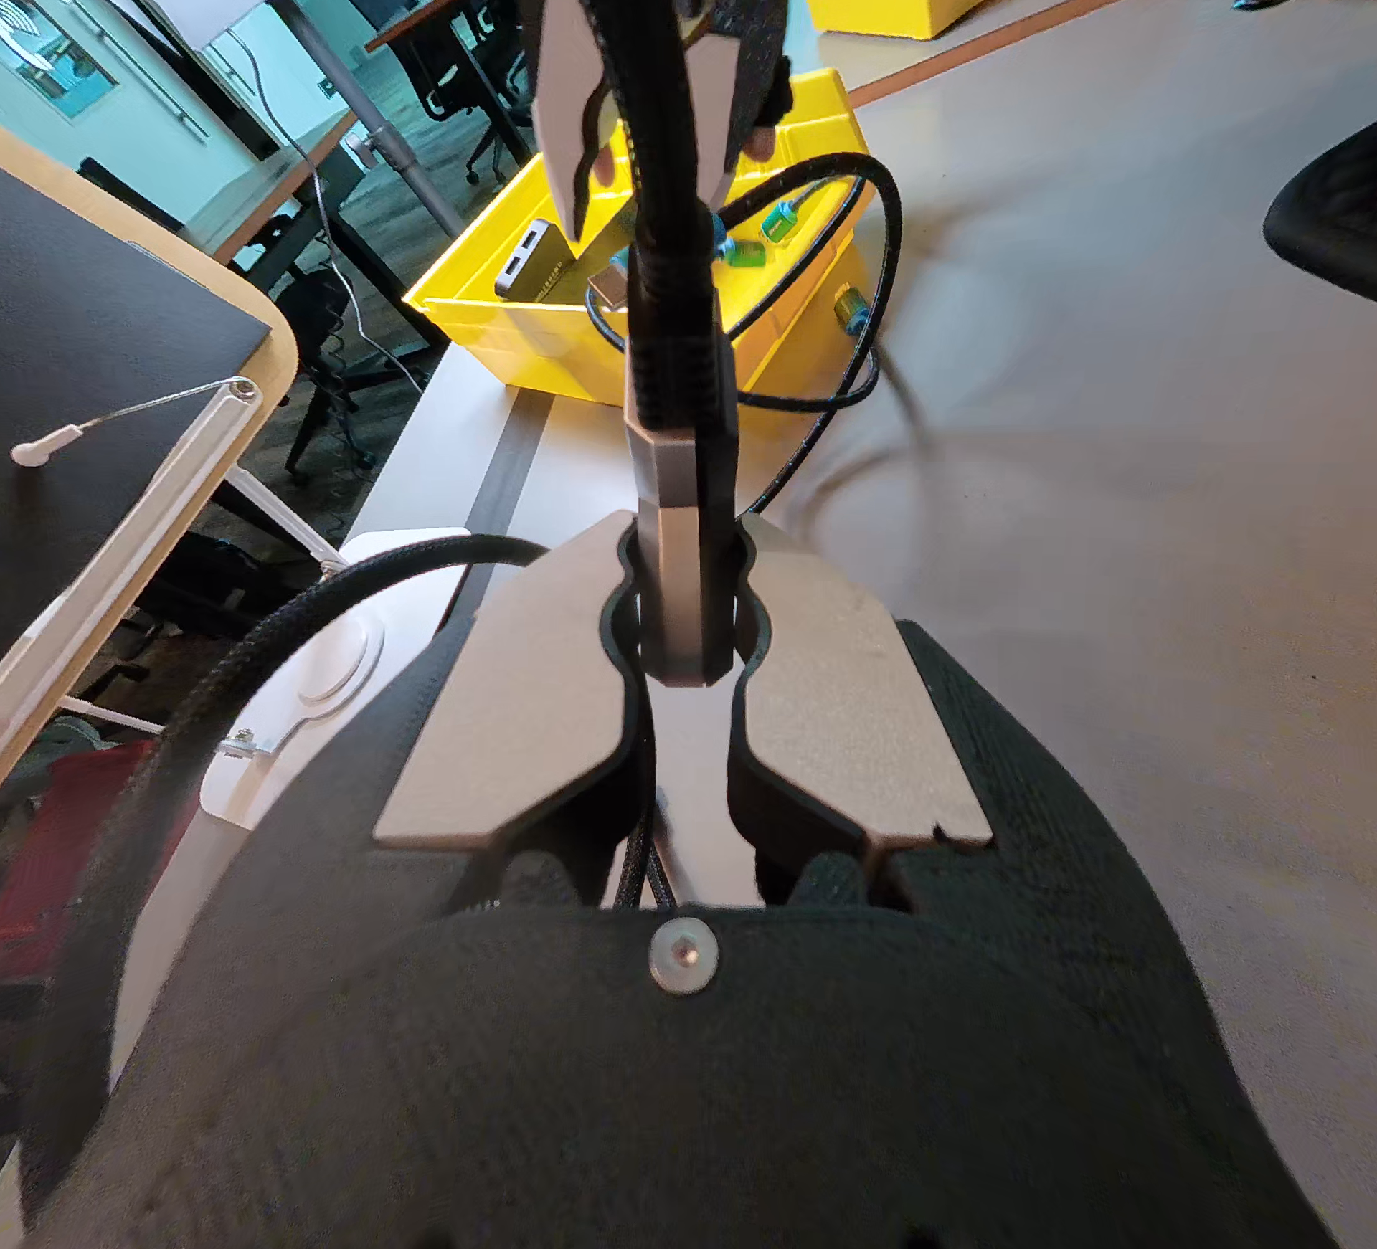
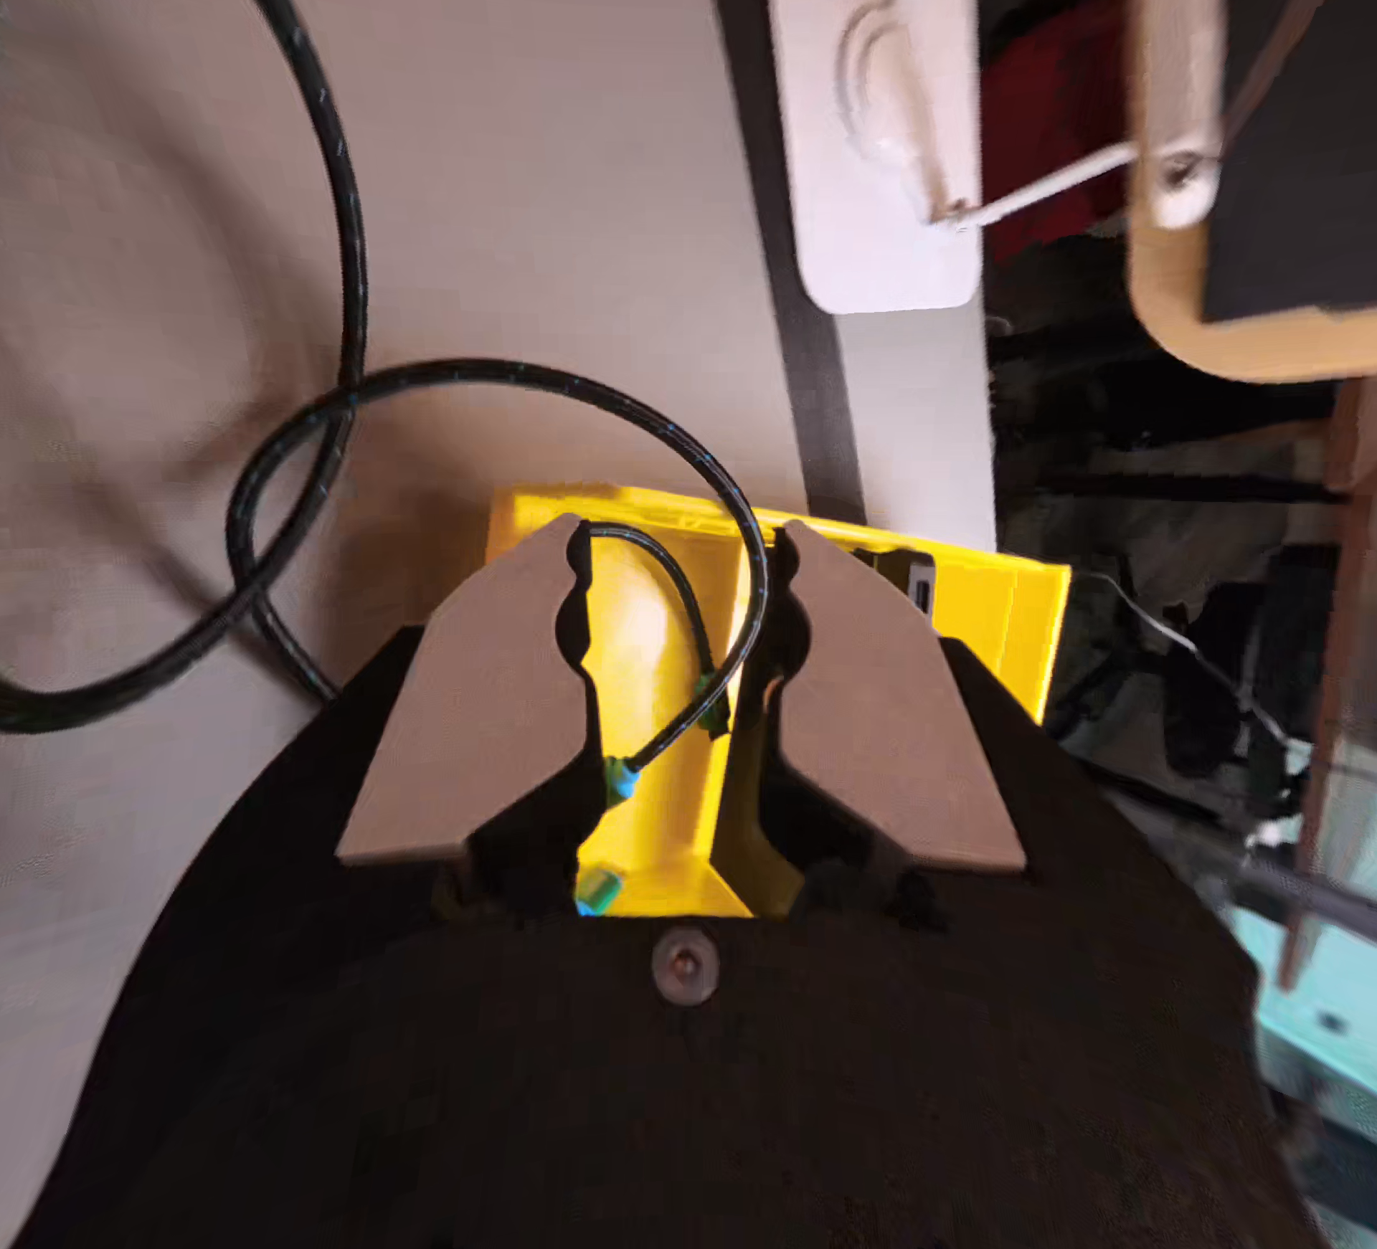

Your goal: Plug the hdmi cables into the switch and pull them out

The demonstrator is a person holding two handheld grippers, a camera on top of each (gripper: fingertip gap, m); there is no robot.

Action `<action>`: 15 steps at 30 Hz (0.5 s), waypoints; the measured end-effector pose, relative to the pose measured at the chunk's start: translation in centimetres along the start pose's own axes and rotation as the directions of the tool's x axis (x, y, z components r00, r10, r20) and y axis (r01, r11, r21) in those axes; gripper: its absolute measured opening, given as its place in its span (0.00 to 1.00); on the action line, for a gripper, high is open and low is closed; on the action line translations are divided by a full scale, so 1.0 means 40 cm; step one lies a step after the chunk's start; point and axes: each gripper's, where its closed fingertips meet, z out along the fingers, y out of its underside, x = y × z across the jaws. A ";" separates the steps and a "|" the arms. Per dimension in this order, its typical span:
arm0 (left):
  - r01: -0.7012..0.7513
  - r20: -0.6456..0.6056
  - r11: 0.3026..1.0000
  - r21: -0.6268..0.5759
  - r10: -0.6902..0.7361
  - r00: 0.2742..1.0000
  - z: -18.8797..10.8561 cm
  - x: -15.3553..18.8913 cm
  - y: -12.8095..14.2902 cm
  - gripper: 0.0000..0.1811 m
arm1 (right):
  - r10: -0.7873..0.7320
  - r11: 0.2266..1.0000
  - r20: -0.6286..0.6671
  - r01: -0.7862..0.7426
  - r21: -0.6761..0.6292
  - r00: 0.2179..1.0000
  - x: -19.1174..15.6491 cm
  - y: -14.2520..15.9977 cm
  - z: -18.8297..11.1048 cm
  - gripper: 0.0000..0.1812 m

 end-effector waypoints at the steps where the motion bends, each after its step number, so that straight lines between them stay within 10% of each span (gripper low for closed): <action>1: -0.001 -0.005 1.000 -0.008 0.001 1.000 0.000 0.002 0.003 0.12 | -0.087 0.993 0.062 0.092 -0.077 0.994 -0.009 0.002 0.024 0.27; 7: 0.015 -0.035 1.000 -0.016 -0.015 0.999 0.000 0.006 0.014 0.12 | -0.380 0.866 0.326 0.456 -0.203 0.866 -0.042 -0.007 0.111 0.31; 15: 0.032 -0.054 0.999 -0.003 -0.033 0.998 -0.025 0.002 0.016 0.12 | -0.120 0.972 0.591 0.217 -0.096 0.798 -0.049 -0.086 0.086 0.00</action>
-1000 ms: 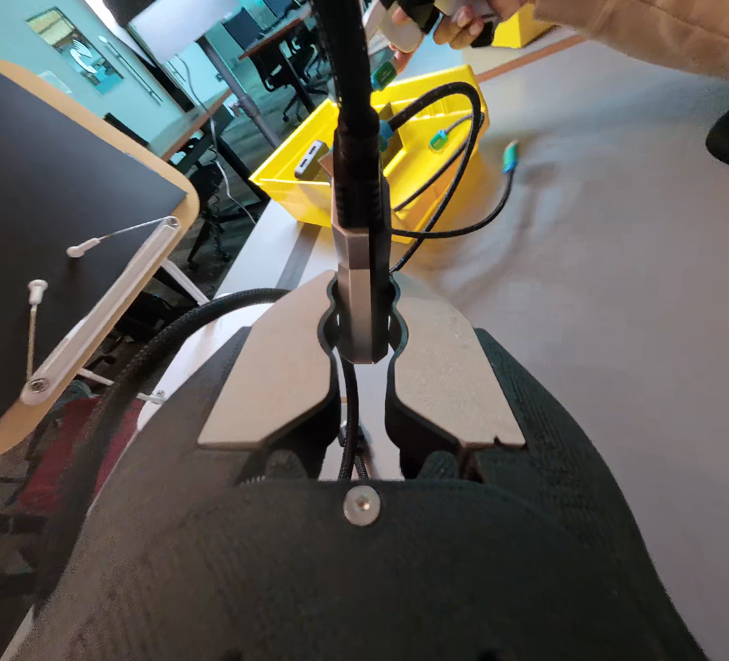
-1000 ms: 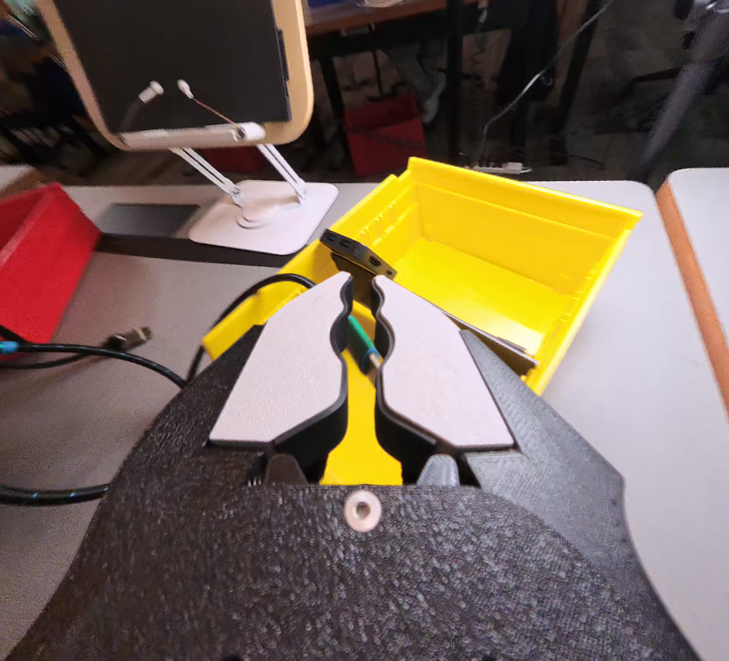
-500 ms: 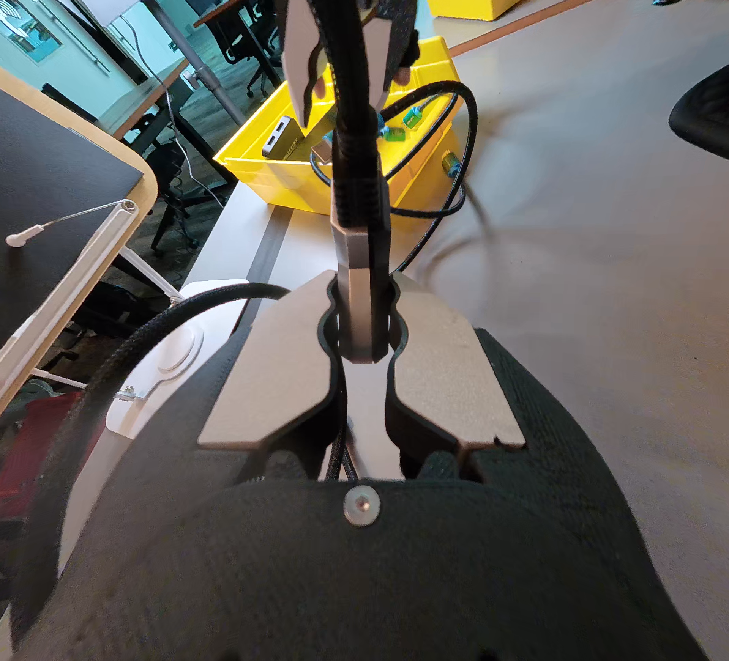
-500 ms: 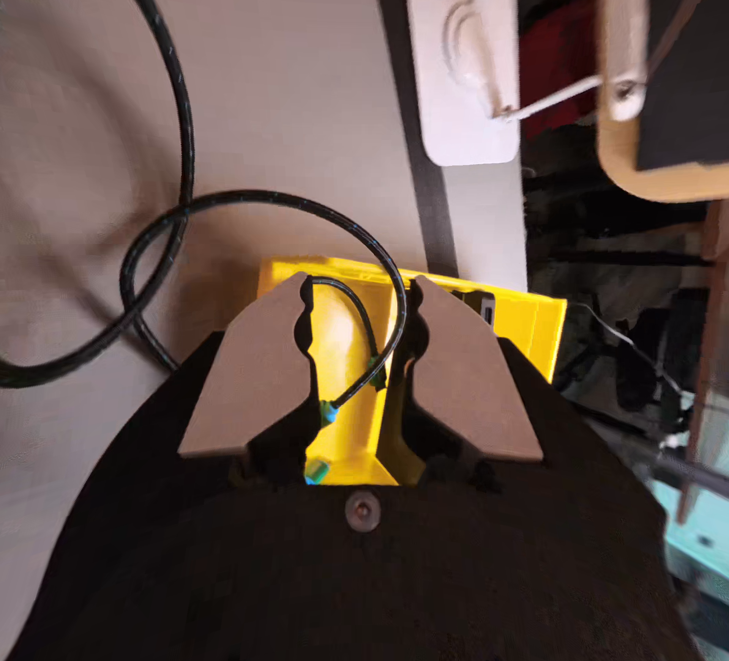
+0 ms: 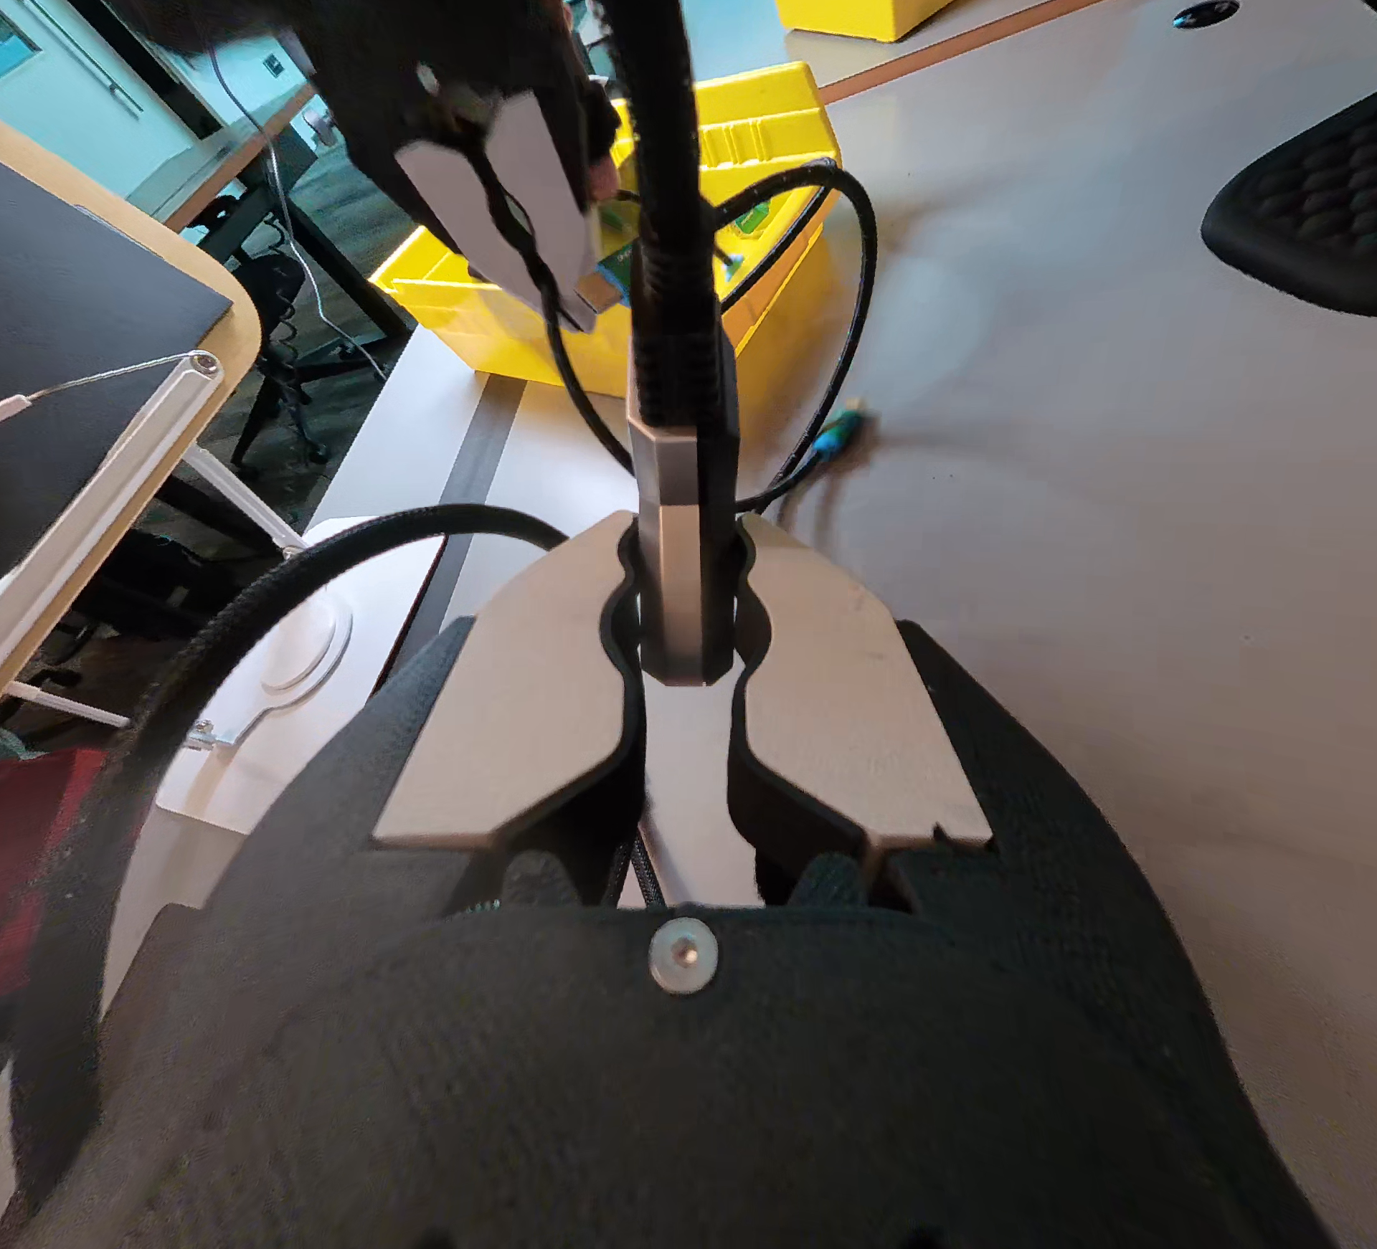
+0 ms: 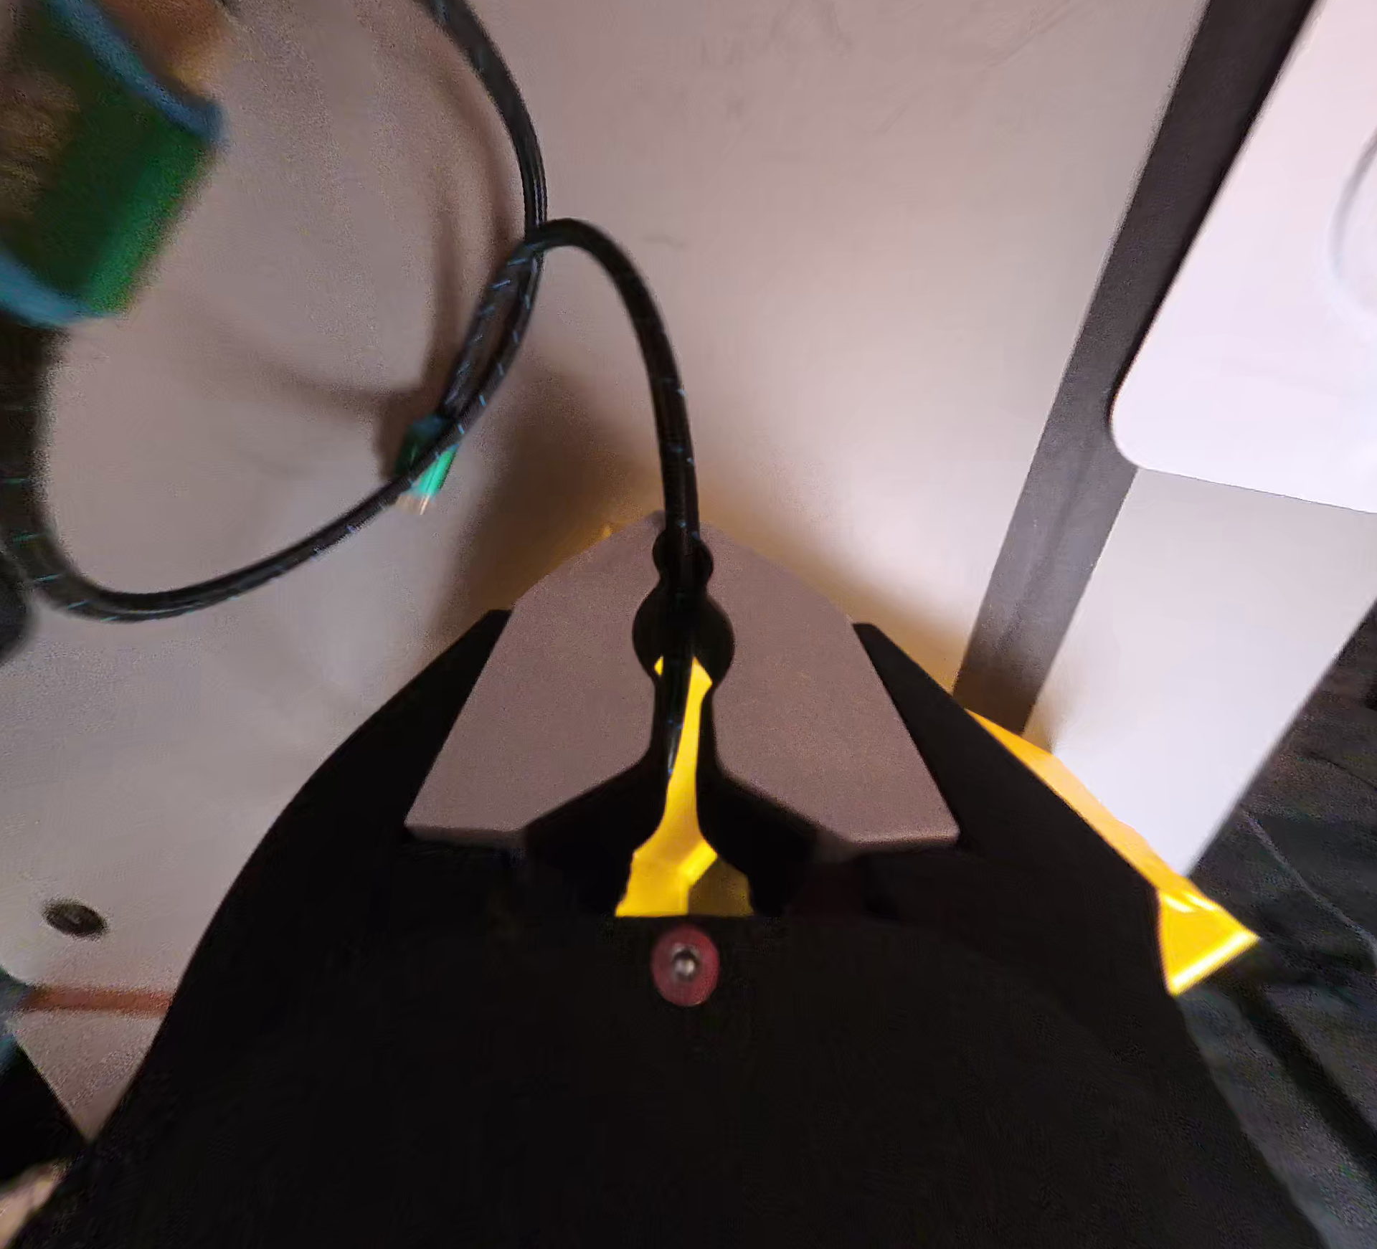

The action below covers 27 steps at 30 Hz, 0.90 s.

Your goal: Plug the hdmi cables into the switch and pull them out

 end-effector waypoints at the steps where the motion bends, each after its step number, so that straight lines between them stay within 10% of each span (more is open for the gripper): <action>1: 0.005 -0.003 1.000 0.015 -0.005 1.000 -0.005 -0.001 -0.005 0.12 | 0.050 0.995 0.017 -0.051 0.088 0.999 0.001 -0.018 -0.039 0.00; 10: 0.058 -0.022 0.993 0.104 -0.056 0.998 -0.036 -0.006 -0.042 0.12 | 0.311 0.776 -0.048 -0.224 0.590 0.949 -0.005 0.024 -0.417 0.00; 16: 0.098 0.039 0.977 0.189 -0.107 0.993 -0.099 -0.050 -0.068 0.12 | 0.451 0.782 -0.273 -0.229 0.580 0.850 -0.025 0.191 -0.508 0.00; 21: 0.127 0.059 0.953 0.274 -0.148 0.987 -0.160 -0.074 -0.092 0.12 | 0.444 0.866 -0.465 -0.233 0.443 0.766 -0.059 0.294 -0.417 0.00; 27: 0.134 0.072 0.942 0.308 -0.163 0.984 -0.197 -0.086 -0.103 0.12 | 0.360 0.928 -0.517 -0.238 0.287 0.777 -0.154 0.295 -0.131 0.00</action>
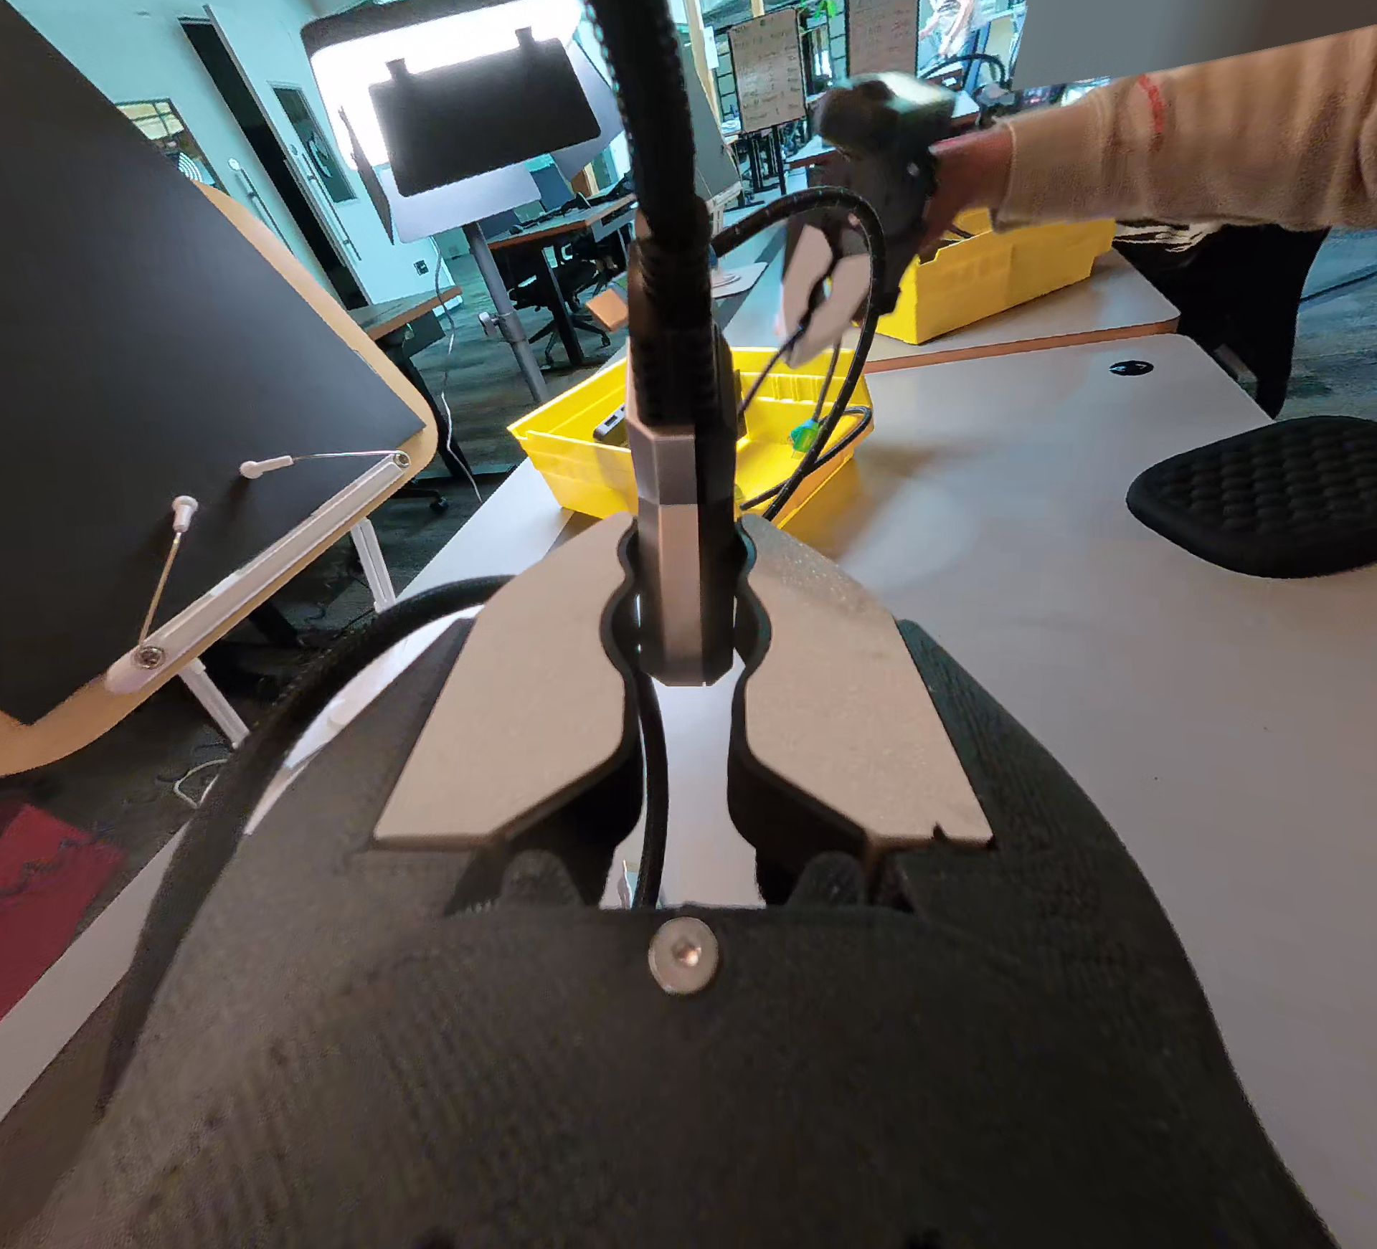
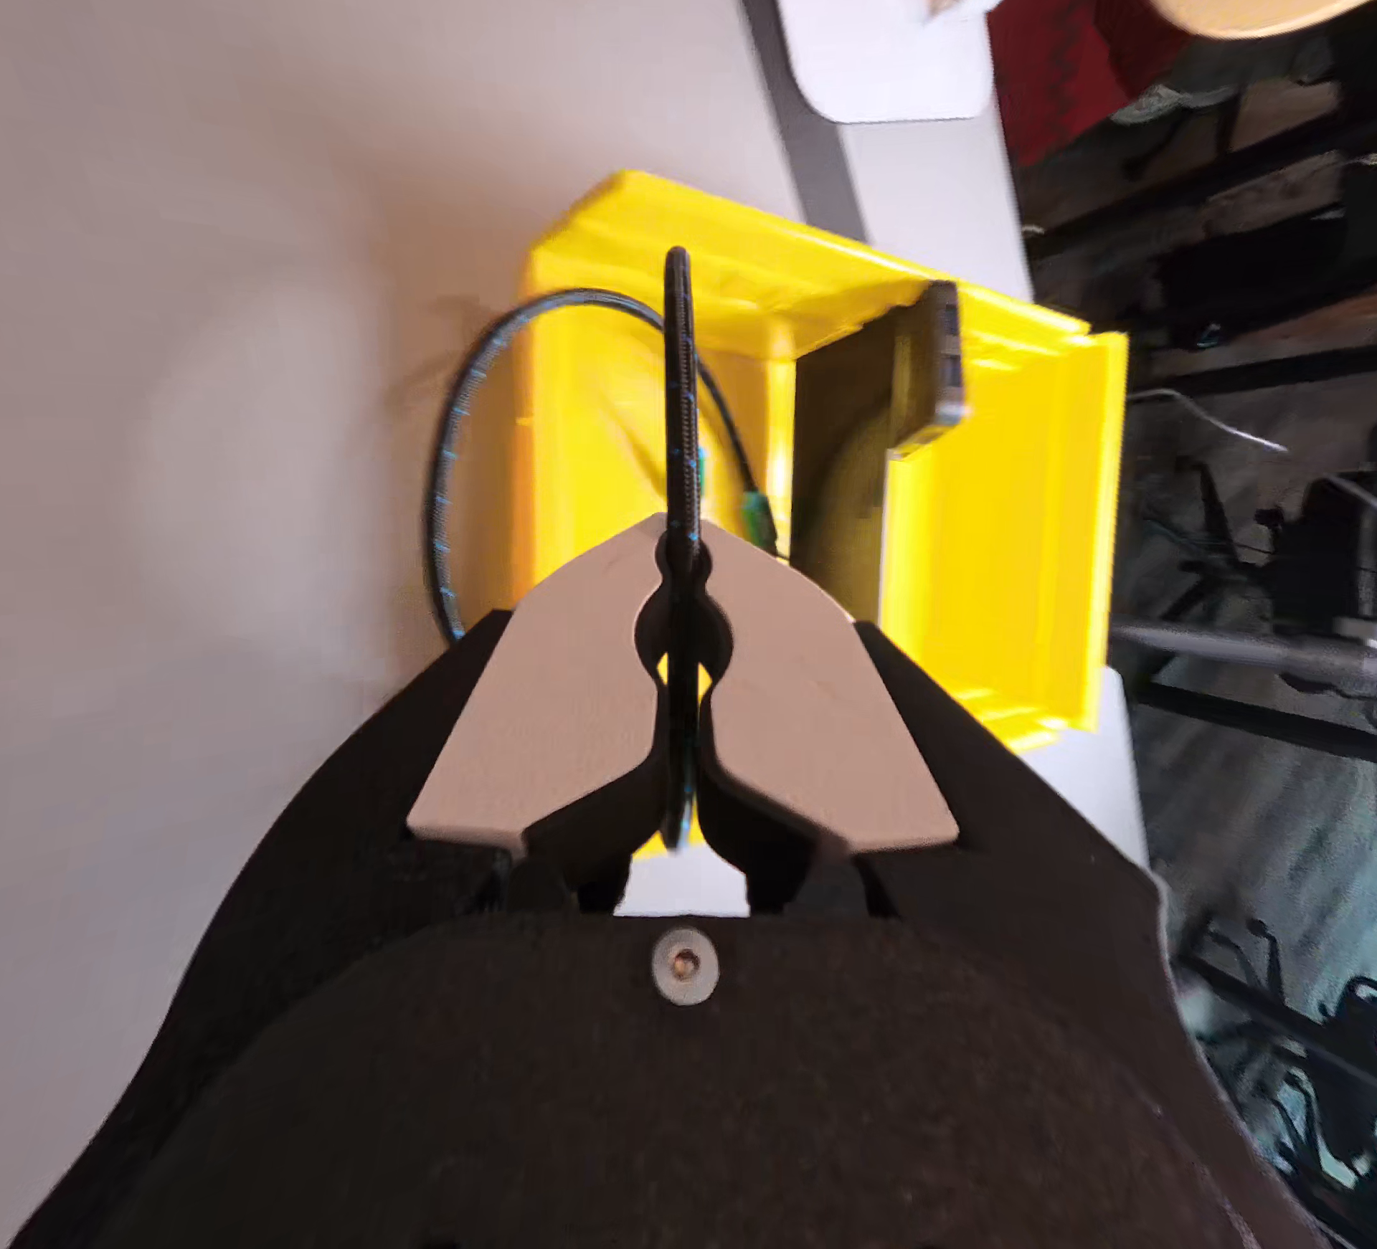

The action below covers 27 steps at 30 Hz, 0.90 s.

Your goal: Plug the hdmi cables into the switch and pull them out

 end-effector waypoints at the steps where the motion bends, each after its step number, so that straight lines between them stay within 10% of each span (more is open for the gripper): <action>1: 0.001 0.004 1.000 0.000 -0.001 1.000 -0.002 -0.002 0.000 0.12 | 0.005 1.000 0.018 -0.005 0.018 1.000 -0.037 -0.004 0.018 0.00; 13: 0.012 0.001 1.000 0.006 -0.012 1.000 -0.003 -0.001 -0.006 0.12 | 0.050 0.995 0.143 -0.037 -0.093 0.989 -0.181 -0.001 0.056 0.26; 22: 0.025 -0.015 1.000 0.011 -0.025 1.000 -0.001 0.005 -0.005 0.12 | 0.058 0.987 0.094 -0.044 -0.153 0.994 -0.153 0.014 0.130 0.03; 27: 0.034 -0.023 0.999 0.015 -0.034 0.999 0.000 0.006 -0.004 0.12 | 0.092 0.982 0.103 -0.073 -0.174 0.990 -0.135 0.015 0.144 0.25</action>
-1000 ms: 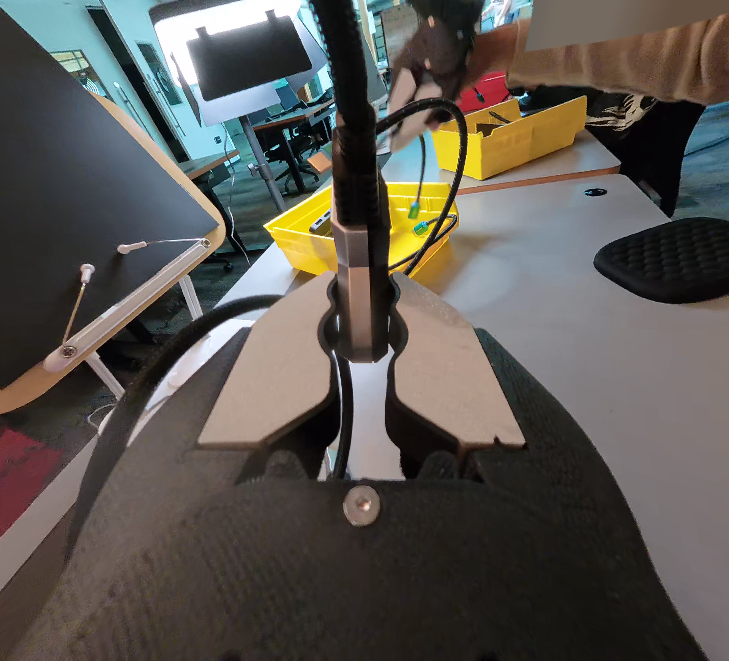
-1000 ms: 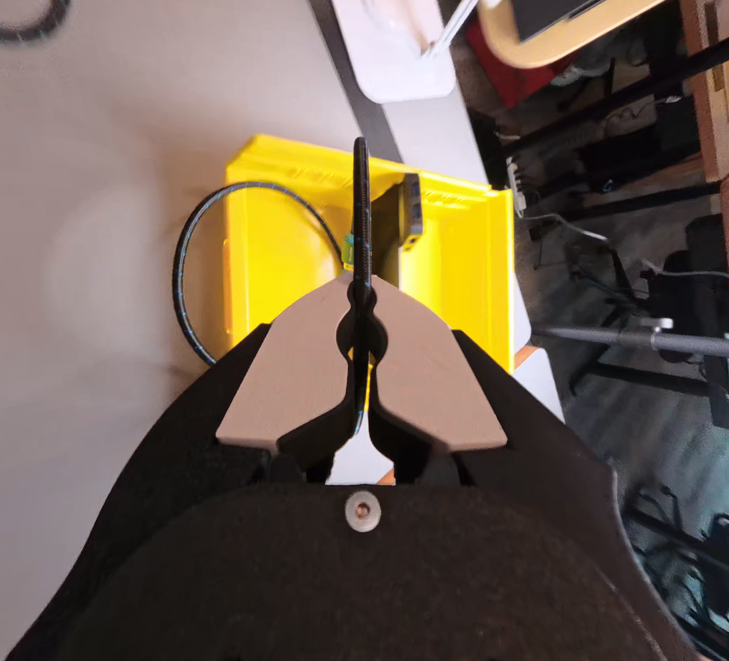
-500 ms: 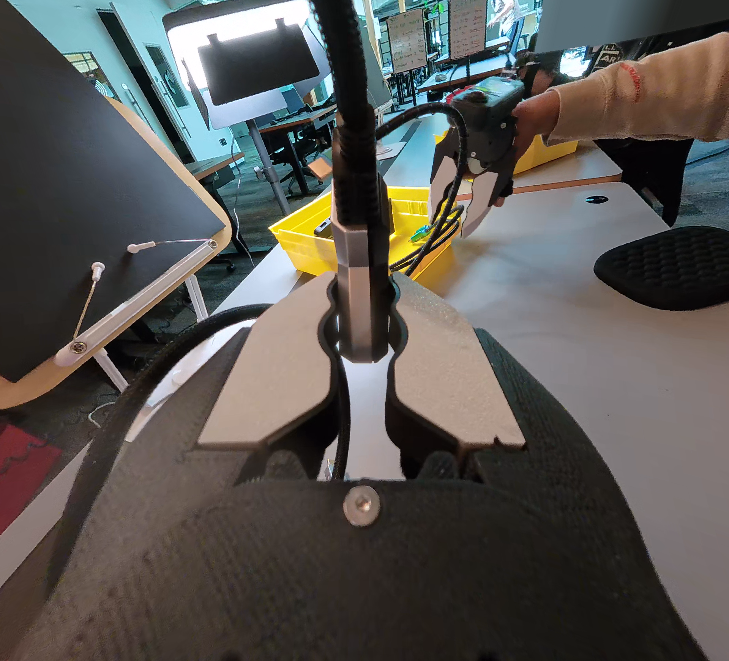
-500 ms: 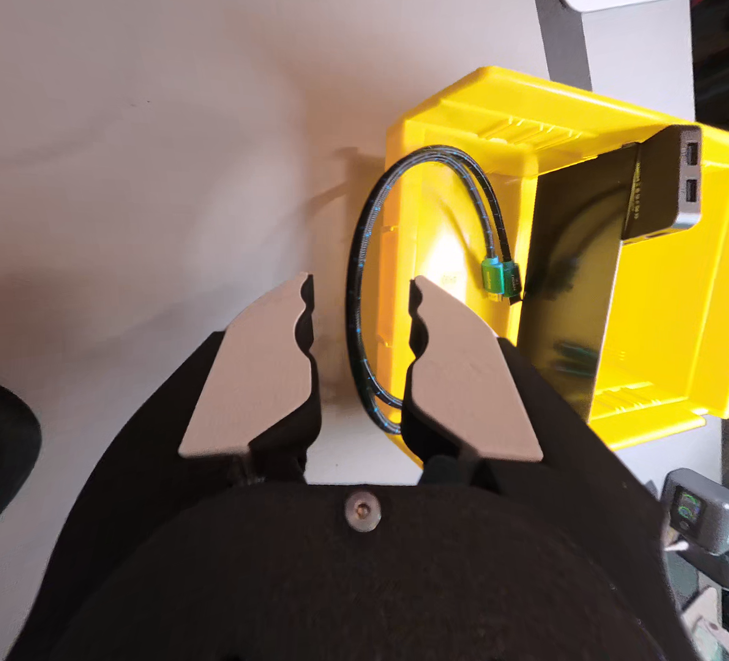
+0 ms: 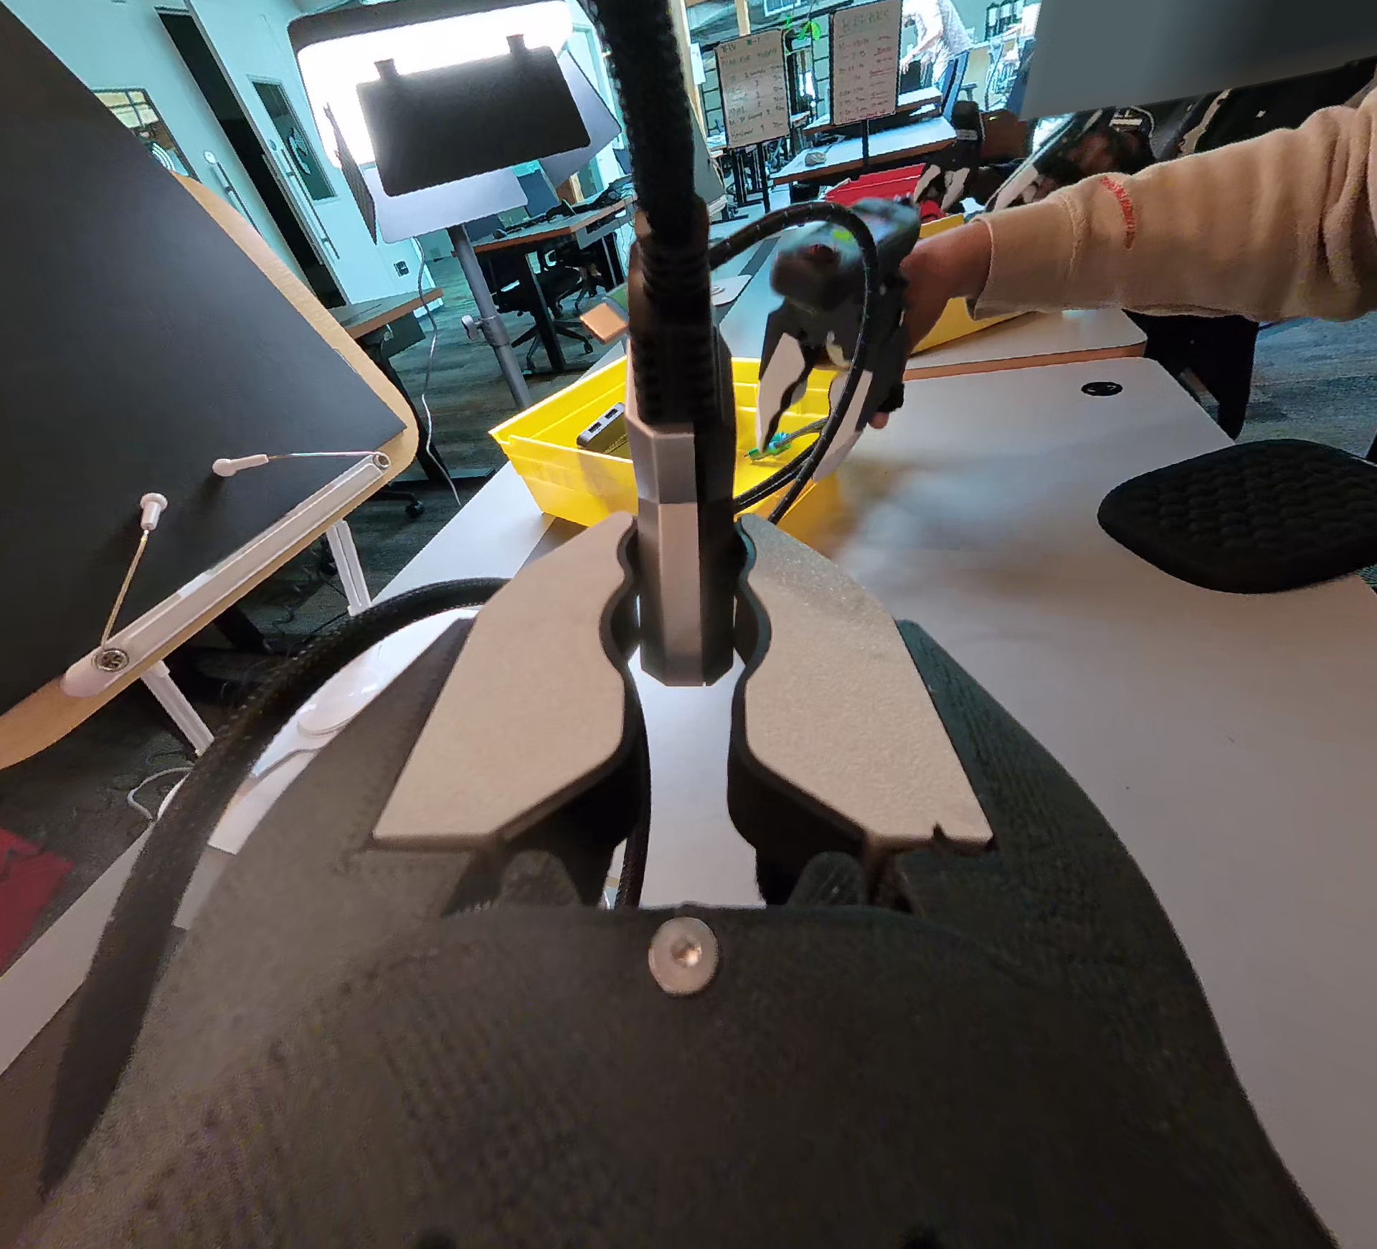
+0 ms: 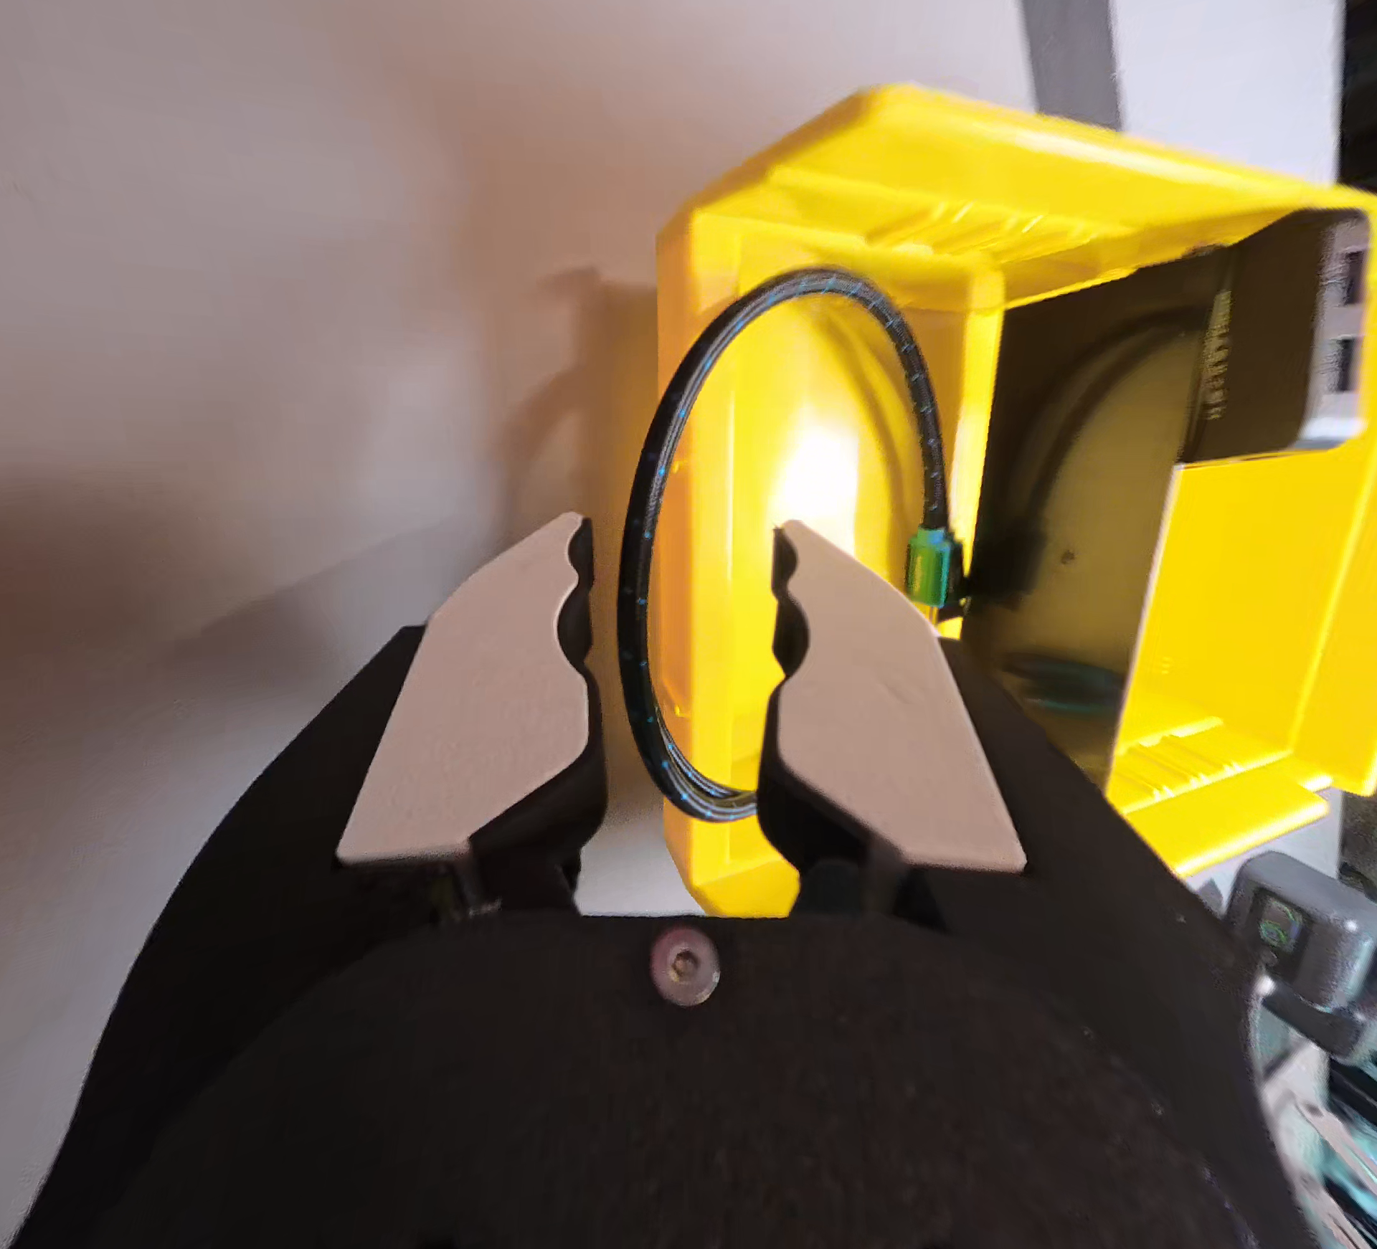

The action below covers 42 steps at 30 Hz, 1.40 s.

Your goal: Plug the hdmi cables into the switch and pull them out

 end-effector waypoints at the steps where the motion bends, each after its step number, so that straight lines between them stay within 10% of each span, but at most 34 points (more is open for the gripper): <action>1: 0.002 0.000 1.000 0.000 -0.002 1.000 0.000 -0.001 0.001 0.12 | 0.017 0.998 0.004 -0.017 0.061 1.000 0.004 -0.027 -0.027 0.27; 9: 0.151 0.029 0.972 0.178 -0.158 0.987 -0.001 -0.041 -0.043 0.12 | 0.181 0.688 0.173 -0.250 0.681 0.968 -0.026 -0.251 -0.279 0.25; 16: 0.339 -0.070 0.815 0.470 -0.349 0.935 -0.006 -0.057 -0.125 0.12 | 0.155 0.374 0.516 -0.534 0.759 0.842 -0.181 -0.450 -0.200 0.22; 24: 0.449 -0.236 0.684 0.575 -0.386 0.892 0.049 0.002 -0.164 0.12 | -0.052 -0.127 0.718 -0.717 0.685 0.694 -0.093 -0.683 -0.419 0.23; 31: 0.505 -0.261 0.725 0.468 -0.433 0.863 0.111 0.018 -0.119 0.12 | -0.105 -0.105 0.643 -0.651 0.752 0.759 -0.086 -0.674 -0.445 0.06; 39: 0.551 -0.428 0.814 -0.182 -0.570 0.701 0.102 0.131 0.024 0.13 | -0.022 -0.007 0.561 -0.561 0.827 0.827 0.008 -0.551 -0.450 0.06; 42: 0.420 -0.395 0.885 -0.200 -0.465 0.792 0.088 0.149 0.012 0.12 | -0.020 0.045 0.548 -0.547 0.836 0.836 0.028 -0.505 -0.442 0.06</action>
